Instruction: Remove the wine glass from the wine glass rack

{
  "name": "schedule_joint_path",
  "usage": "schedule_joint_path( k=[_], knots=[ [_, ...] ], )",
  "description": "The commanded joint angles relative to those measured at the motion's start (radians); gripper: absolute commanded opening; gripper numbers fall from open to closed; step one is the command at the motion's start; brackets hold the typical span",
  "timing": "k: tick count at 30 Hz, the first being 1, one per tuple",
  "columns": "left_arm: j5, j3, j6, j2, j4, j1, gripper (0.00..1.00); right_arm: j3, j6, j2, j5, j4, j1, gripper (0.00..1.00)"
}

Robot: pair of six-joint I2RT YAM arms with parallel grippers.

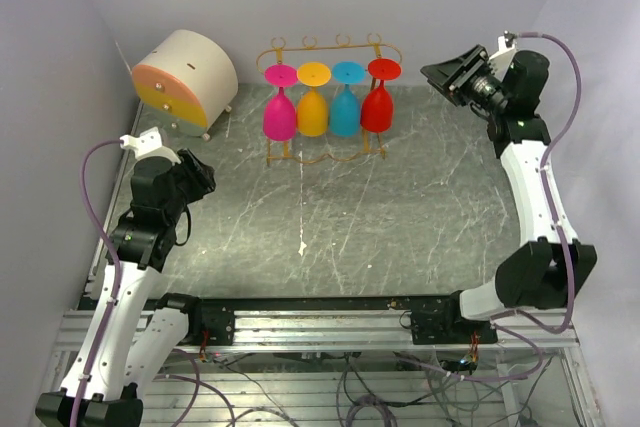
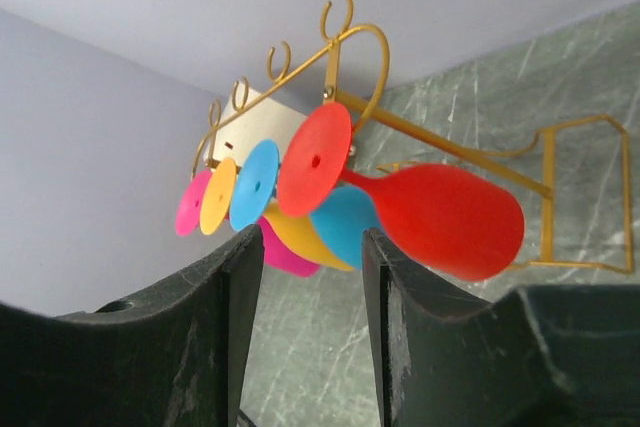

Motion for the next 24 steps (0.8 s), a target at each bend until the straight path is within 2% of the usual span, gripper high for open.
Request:
schedule_joint_path(
  k=[1,7,12,24],
  knots=[
    [-0.001,0.017,0.003,-0.020,0.014,0.006,0.60,0.083,0.068,0.089,-0.084,0.063,-0.002,0.43],
    [0.005,0.015,0.004,-0.021,0.018,0.006,0.59,0.188,0.073,0.214,-0.161,0.059,0.006,0.37],
    [0.001,0.015,0.002,-0.022,0.015,0.007,0.59,0.289,0.025,0.279,-0.144,-0.037,0.016,0.38],
    [-0.002,0.016,0.002,-0.021,0.014,0.008,0.59,0.348,-0.029,0.351,-0.088,-0.112,0.102,0.39]
  ],
)
